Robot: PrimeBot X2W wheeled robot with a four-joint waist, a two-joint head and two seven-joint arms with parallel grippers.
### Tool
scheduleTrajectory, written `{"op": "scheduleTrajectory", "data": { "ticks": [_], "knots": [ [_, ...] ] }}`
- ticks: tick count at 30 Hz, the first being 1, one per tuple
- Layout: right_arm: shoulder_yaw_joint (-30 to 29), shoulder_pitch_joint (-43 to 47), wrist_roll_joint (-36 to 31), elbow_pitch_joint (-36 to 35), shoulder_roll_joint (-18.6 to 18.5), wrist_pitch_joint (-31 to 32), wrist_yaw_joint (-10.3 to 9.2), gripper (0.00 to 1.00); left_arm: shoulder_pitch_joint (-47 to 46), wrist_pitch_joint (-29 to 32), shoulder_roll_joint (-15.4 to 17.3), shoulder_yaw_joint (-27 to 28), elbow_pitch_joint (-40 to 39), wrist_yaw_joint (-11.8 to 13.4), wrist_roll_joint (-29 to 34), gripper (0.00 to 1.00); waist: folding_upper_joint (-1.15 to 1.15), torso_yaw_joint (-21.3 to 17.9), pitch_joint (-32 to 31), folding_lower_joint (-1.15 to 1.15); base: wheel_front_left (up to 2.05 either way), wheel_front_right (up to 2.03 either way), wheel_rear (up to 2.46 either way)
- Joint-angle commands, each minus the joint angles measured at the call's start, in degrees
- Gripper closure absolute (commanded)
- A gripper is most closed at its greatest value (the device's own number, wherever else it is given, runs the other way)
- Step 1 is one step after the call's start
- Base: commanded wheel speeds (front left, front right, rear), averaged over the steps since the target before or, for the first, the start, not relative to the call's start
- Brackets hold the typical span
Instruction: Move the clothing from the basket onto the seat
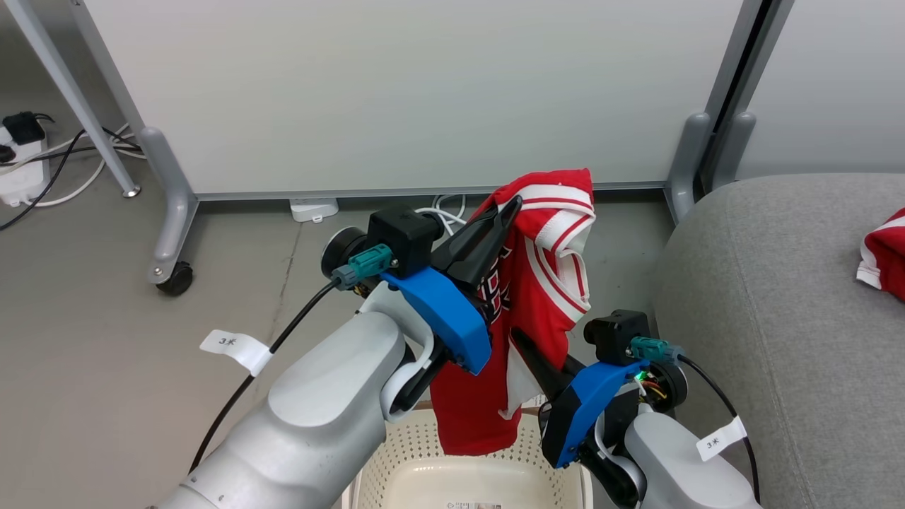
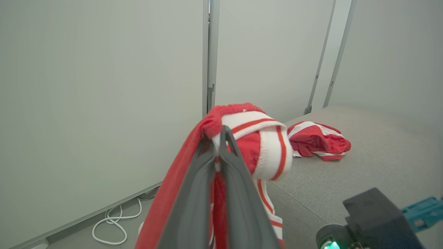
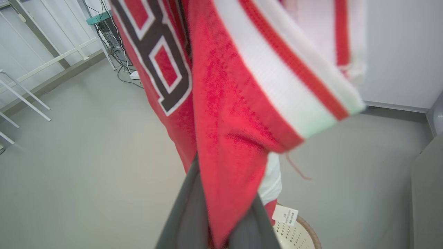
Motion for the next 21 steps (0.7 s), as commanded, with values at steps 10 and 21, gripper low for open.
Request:
{"op": "scheduleTrajectory", "data": {
  "ticks": [10, 21],
  "knots": [
    [2.9, -2.3, 0.9, 3.7, -0.1, -3.5, 0.02, 1.0, 0.6, -0.6, 0.6, 0.4, 1.1, -0.1, -1.0, 1.0, 0.0, -1.5, -0.9, -0.01, 0.0, 0.0, 0.0],
    [4.4, -3.1, 2.1, 5.2, -0.1, -4.8, 0.02, 1.0, 0.9, -0.7, 0.7, 0.4, 1.6, -0.1, -1.0, 1.0, 0.0, -1.7, -0.7, -0.01, 0.0, 0.0, 0.0]
  ]
}}
